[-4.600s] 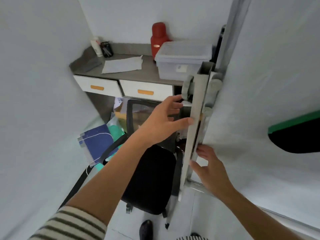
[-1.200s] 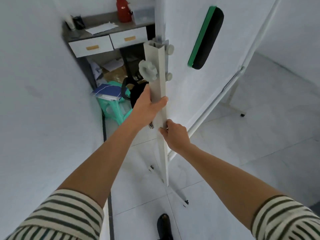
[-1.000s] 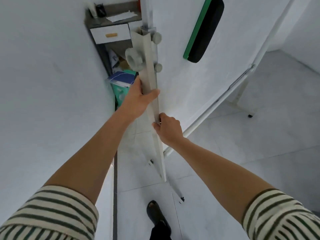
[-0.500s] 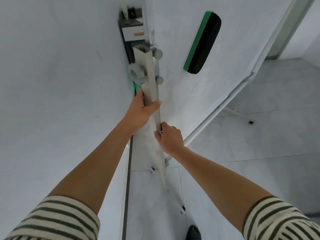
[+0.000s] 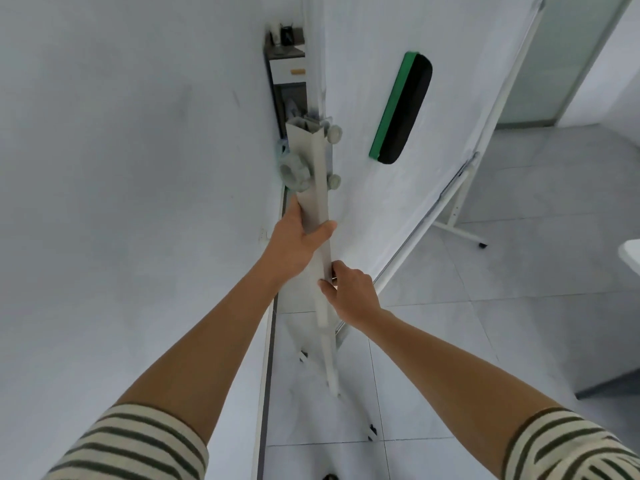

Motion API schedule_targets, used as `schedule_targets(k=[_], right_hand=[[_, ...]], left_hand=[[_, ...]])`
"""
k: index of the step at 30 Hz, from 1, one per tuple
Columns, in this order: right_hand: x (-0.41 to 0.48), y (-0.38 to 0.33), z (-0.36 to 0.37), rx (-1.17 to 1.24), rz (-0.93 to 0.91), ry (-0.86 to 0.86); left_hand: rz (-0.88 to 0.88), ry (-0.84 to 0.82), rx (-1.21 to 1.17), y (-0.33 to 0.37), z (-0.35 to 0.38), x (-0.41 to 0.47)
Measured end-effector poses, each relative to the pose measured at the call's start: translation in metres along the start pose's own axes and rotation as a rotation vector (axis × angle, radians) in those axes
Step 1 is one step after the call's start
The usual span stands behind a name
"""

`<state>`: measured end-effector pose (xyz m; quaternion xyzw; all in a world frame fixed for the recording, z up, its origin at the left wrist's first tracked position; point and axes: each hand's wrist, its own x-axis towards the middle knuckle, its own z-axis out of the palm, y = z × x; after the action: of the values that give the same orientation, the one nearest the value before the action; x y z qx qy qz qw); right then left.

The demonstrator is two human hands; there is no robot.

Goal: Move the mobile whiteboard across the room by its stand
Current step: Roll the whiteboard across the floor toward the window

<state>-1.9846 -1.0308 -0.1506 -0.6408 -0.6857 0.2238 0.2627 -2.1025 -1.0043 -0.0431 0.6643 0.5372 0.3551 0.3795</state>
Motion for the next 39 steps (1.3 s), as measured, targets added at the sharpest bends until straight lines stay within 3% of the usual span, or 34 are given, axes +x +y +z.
schedule_targets(k=[19,39], right_hand=[[-0.263,-0.003,-0.029,-0.022,-0.223,-0.167],[-0.566,-0.010,-0.059,-0.079,-0.165,-0.143]], left_hand=[[-0.138,0.217,-0.003,0.055,0.059,-0.286],[-0.102,0.222,0.062,0.103,0.120,-0.568]])
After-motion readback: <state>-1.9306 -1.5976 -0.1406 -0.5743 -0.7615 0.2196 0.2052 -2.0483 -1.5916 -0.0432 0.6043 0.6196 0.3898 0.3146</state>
